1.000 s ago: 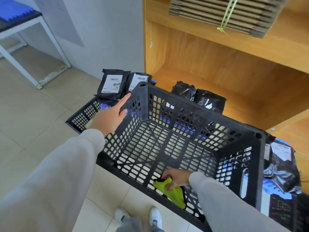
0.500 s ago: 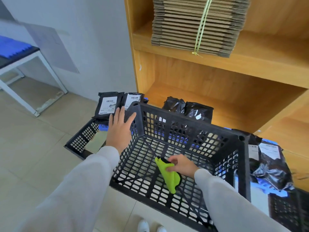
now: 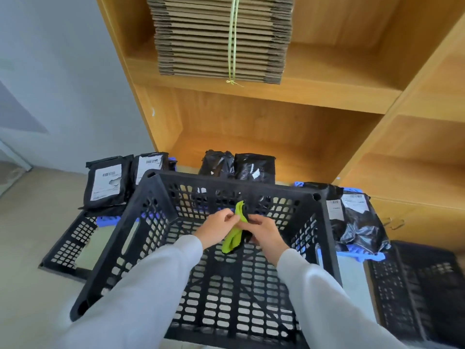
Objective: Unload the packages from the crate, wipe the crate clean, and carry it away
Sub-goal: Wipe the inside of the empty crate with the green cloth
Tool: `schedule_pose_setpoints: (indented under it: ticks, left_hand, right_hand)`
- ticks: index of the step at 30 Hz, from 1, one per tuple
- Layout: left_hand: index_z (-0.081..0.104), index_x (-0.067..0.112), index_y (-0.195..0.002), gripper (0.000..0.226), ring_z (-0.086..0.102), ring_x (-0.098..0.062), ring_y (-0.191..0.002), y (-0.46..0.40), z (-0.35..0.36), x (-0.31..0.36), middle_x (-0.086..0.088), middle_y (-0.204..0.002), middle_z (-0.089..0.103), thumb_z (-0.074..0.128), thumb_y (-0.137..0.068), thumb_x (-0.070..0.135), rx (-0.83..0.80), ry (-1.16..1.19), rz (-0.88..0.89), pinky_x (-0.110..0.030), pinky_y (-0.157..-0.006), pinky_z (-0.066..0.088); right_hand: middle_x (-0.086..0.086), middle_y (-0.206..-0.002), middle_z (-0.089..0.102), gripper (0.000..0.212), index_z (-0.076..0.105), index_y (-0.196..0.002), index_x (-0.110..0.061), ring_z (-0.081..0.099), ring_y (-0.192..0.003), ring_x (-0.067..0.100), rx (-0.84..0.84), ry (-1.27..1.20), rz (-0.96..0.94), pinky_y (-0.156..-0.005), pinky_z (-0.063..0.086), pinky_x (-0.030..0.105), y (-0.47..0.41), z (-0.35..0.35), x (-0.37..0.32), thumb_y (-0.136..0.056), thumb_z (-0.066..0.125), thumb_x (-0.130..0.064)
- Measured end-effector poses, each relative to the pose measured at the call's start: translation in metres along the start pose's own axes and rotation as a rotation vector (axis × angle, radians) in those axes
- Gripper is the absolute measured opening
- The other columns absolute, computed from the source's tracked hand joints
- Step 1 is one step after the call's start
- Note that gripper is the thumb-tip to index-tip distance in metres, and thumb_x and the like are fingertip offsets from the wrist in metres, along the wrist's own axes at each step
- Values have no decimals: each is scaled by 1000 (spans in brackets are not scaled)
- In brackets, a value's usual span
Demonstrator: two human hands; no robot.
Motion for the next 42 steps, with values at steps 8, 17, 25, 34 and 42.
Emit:
schedule_pose_setpoints:
  ticks: [8,17,25,34,42]
  left_hand:
    - [41,26,-148,75,38,-14,-141,-8,26,7,15,-142,41,59,-90,69,-161,185,-81,-33,-107,31]
    - [46,27,-140,46,60,-29,-122,-17,24,-14,4,-126,60,62,-96,25,-93,-131,27,-27,-81,55]
    - [50,18,-128,32,64,-32,-98,-40,45,-21,-7,-108,65,57,-97,18,10,-586,164,-38,-69,46]
    - [47,14,-129,39,59,-26,-111,-80,69,-25,-4,-117,61,60,-94,5,142,-910,324,-36,-78,52]
    - [68,18,-112,49,67,-24,-90,-97,91,-58,-1,-106,69,88,-68,14,48,-1134,470,-35,-58,52]
  right_hand:
    - [18,-126,65,29,63,-125,-2,66,-114,31,-40,-460,193,-95,57,43,11,-13,19,-98,59,-10]
    - [4,-105,73,19,70,-105,-14,70,-91,25,181,89,0,-80,58,31,33,-47,-14,-101,53,-7]
    - [-2,-119,63,22,71,-111,-14,56,-117,17,591,788,-652,-96,44,24,114,-103,-61,-97,57,-3]
    - [-5,-161,22,92,8,-159,-39,33,-142,19,429,829,-242,-113,32,34,136,-133,7,-92,66,-12]
    - [3,-140,52,101,5,-161,-33,51,-81,1,485,751,-256,-70,41,9,135,-128,20,-87,55,12]
Point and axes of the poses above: each hand's wrist, its own y-axis away from the middle knuckle, its own z-axis out of the palm, x = y × z, the point moved 5 cm from there along -y, towards the middle knuckle
